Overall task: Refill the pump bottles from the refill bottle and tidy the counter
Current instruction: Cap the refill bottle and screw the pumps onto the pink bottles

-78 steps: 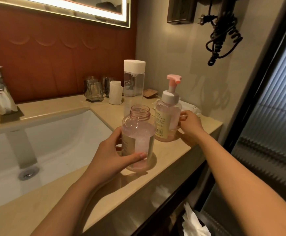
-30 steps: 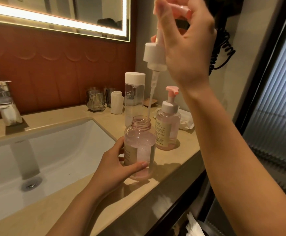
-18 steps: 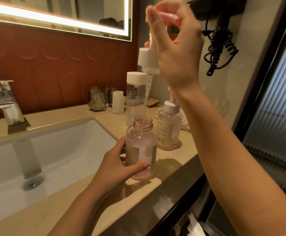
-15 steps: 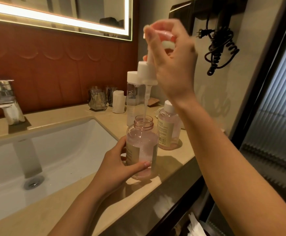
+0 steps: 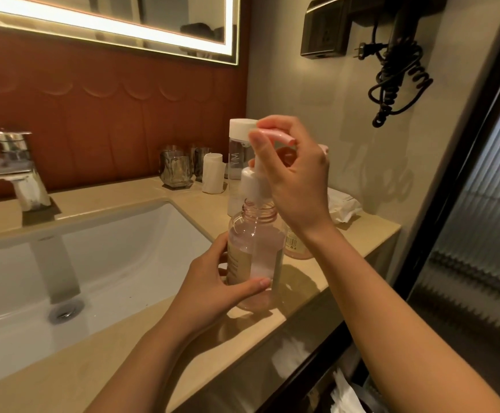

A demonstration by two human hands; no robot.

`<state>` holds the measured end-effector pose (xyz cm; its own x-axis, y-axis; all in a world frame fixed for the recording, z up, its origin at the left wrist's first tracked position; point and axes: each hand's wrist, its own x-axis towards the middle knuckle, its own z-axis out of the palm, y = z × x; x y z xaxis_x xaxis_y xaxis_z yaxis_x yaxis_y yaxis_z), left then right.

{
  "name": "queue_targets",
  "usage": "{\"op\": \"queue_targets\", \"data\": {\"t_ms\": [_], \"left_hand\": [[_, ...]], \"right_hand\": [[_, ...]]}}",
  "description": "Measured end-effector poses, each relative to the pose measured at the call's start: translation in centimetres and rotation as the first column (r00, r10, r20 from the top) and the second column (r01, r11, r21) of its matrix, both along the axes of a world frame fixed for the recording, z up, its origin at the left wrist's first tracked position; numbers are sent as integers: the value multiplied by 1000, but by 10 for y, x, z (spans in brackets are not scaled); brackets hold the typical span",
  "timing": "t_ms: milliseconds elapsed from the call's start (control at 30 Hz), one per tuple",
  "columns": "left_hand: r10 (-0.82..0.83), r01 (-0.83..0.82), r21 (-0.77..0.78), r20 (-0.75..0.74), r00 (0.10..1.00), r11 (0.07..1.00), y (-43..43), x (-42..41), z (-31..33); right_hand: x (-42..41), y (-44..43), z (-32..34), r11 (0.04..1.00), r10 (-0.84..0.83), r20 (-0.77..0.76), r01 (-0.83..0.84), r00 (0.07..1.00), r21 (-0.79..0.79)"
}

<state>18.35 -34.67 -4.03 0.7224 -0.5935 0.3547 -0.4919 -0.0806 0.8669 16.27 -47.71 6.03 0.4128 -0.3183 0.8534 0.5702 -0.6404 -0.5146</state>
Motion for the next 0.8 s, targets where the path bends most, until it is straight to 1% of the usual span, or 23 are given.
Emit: {"op": "queue_targets", "data": {"t_ms": [233,300,367,433,533,633,700,733,800], "left_hand": [[4,-4,18,-9,1000,1000,0,-1,1],[3,-3,17,-12,1000,1000,0,-1,1],[1,0,10,-14,1000,1000,0,-2,1],[-5,5,10,-14,1000,1000,0,-2,1],[-9,10,18,-14,1000,1000,0,-2,1],[-7,7,21,-10,1000,1000,1,-2,1],[-8,8,20,-14,1000,1000,0,-2,1],[-10,10,16,-18,1000,1000,0,-2,1],[-7,8,12,-23,1000,1000,0,-2,0]], "right_hand": [[-4,1,-4,1000,18,18,-18,1000,16],[-7,1,-8,999,46,2,-46,999,5],[-9,1,-17,999,32,-35,-33,999,-28],[-10,0,-27,999,12,-30,-13,999,-32],[-13,-3,-32,998,57,-31,-58,998,-28],[-16,-5,-31,994,103,-97,-106,990,-21],[-18,-7,-29,984,180,-179,-178,967,29],[-18,-9,-26,973,232,-239,-224,943,60],[-16,-14,-21,943,333,-391,-313,858,114]]}}
